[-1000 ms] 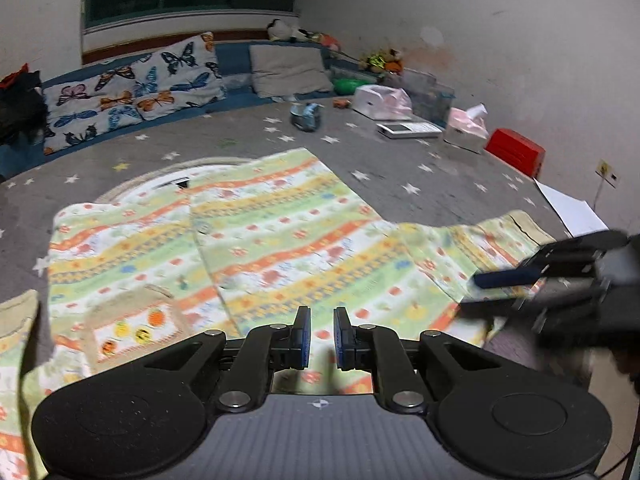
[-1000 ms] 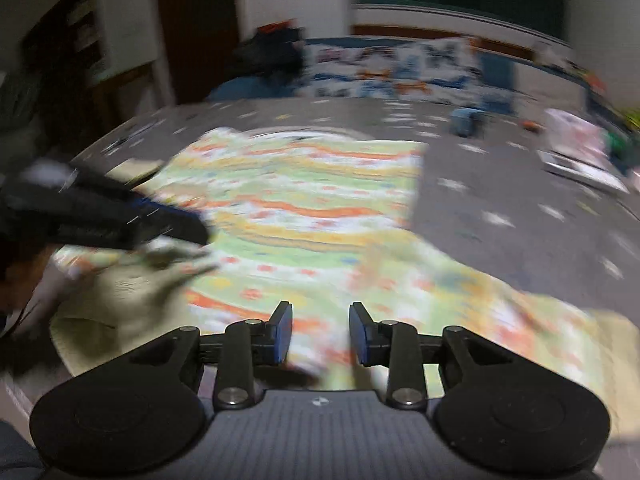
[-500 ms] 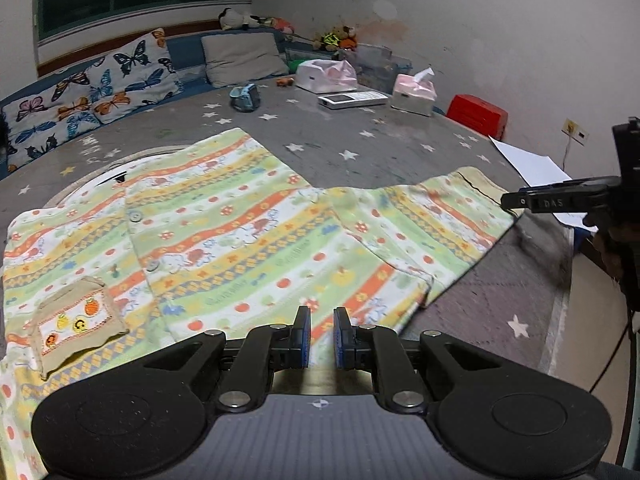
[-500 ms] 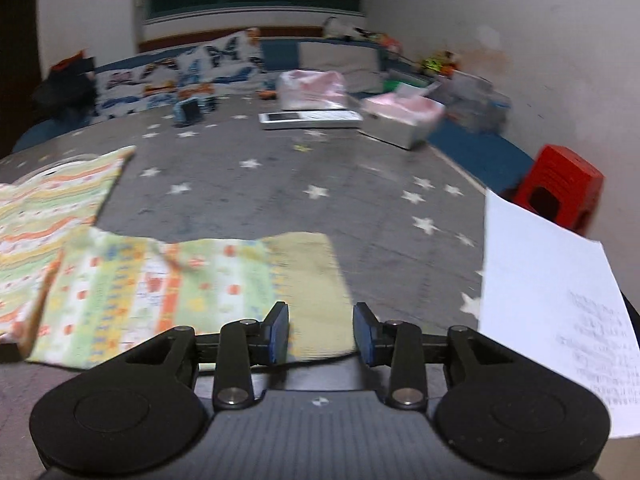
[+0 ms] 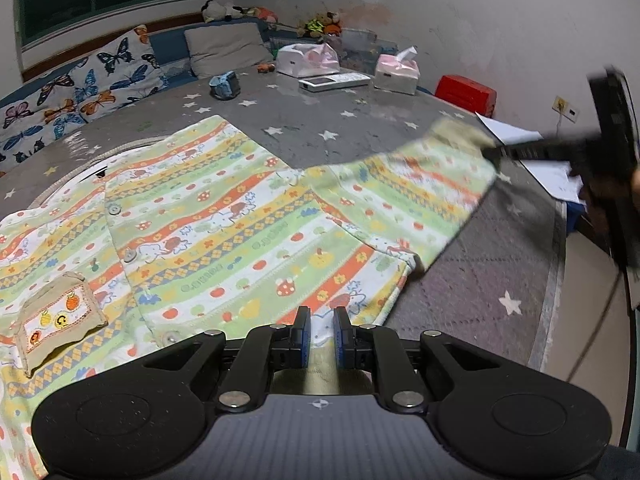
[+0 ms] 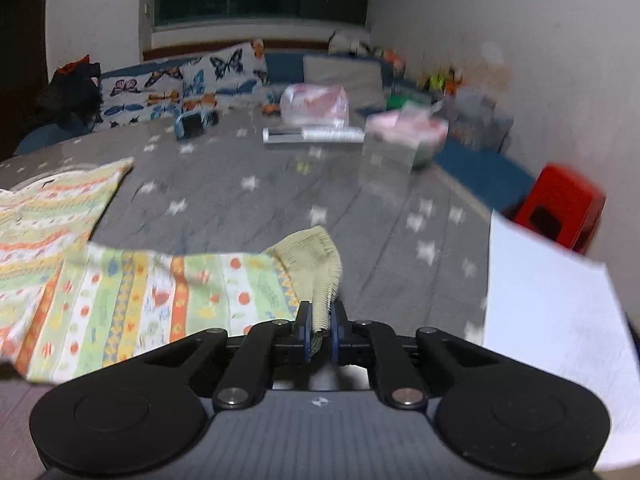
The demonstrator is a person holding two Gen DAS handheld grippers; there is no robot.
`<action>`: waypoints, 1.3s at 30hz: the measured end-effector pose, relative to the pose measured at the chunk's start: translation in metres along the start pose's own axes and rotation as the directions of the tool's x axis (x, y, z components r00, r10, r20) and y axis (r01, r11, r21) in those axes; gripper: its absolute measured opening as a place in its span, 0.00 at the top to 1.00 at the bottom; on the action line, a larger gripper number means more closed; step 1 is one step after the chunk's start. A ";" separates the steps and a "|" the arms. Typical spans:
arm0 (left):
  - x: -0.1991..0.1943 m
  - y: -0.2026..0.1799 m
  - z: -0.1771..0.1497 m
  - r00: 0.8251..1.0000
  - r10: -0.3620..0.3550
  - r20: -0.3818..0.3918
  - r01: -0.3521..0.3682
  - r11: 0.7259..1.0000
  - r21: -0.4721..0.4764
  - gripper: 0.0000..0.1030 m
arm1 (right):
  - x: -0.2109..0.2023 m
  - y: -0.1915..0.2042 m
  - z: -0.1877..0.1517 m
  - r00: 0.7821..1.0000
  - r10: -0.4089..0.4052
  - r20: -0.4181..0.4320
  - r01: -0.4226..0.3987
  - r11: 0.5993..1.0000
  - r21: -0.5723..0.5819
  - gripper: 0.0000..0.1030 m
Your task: Fold clothes
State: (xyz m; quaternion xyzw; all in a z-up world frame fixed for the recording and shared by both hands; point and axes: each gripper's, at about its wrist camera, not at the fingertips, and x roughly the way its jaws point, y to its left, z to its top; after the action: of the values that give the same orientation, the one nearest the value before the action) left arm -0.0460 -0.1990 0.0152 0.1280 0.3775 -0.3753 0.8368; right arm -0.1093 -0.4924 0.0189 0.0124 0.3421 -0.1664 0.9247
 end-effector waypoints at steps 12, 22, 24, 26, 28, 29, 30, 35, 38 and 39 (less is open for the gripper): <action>-0.005 -0.001 -0.002 1.000 -0.012 0.008 0.012 1.000 0.012 0.78 | 0.027 0.005 0.008 0.998 -0.065 -0.017 0.064 0.997 -0.047 0.83; -0.027 0.018 0.002 0.998 0.025 0.058 -0.021 0.997 -0.068 0.71 | 0.042 0.039 0.039 0.995 0.095 -0.012 -0.095 0.994 -0.052 0.83; -0.035 0.029 0.000 0.996 0.057 0.067 -0.051 0.994 -0.096 0.71 | 0.060 0.039 0.042 0.994 0.102 -0.048 -0.103 0.994 -0.027 0.83; -0.045 0.043 -0.002 0.992 0.102 0.075 -0.090 0.986 -0.140 0.71 | 0.068 0.038 0.041 0.994 0.091 -0.059 -0.092 0.996 -0.018 0.81; -0.055 0.060 -0.005 0.985 0.150 0.081 -0.132 0.973 -0.191 0.71 | 0.065 0.042 0.042 0.995 0.088 -0.051 -0.089 0.995 -0.033 0.80; -0.060 0.070 -0.007 0.979 0.186 0.081 -0.164 0.961 -0.224 0.71 | 0.060 0.045 0.043 0.994 0.097 -0.042 -0.099 0.994 -0.043 0.79; -0.064 0.080 -0.009 0.972 0.223 0.080 -0.197 0.947 -0.253 0.71 | 0.056 0.048 0.044 0.994 0.106 -0.034 -0.108 0.993 -0.053 0.79; -0.077 0.133 -0.023 0.894 0.447 0.022 -0.413 0.843 -0.345 0.70 | 0.032 0.073 0.046 0.984 0.178 0.007 -0.176 0.978 -0.113 0.70; -0.073 0.157 -0.029 0.859 0.512 -0.010 -0.482 0.803 -0.349 0.70 | 0.022 0.092 0.045 0.974 0.226 0.008 -0.223 0.964 -0.146 0.70; -0.072 0.165 -0.031 0.849 0.528 -0.020 -0.501 0.792 -0.347 0.70 | 0.020 0.098 0.044 0.970 0.242 0.003 -0.238 0.959 -0.156 0.70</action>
State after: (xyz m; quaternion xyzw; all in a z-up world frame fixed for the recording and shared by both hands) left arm 0.0259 -0.0326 0.0349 0.0649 0.3541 -0.0672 0.9305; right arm -0.0368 -0.4119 0.0309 -0.0198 0.3396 -0.0262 0.9400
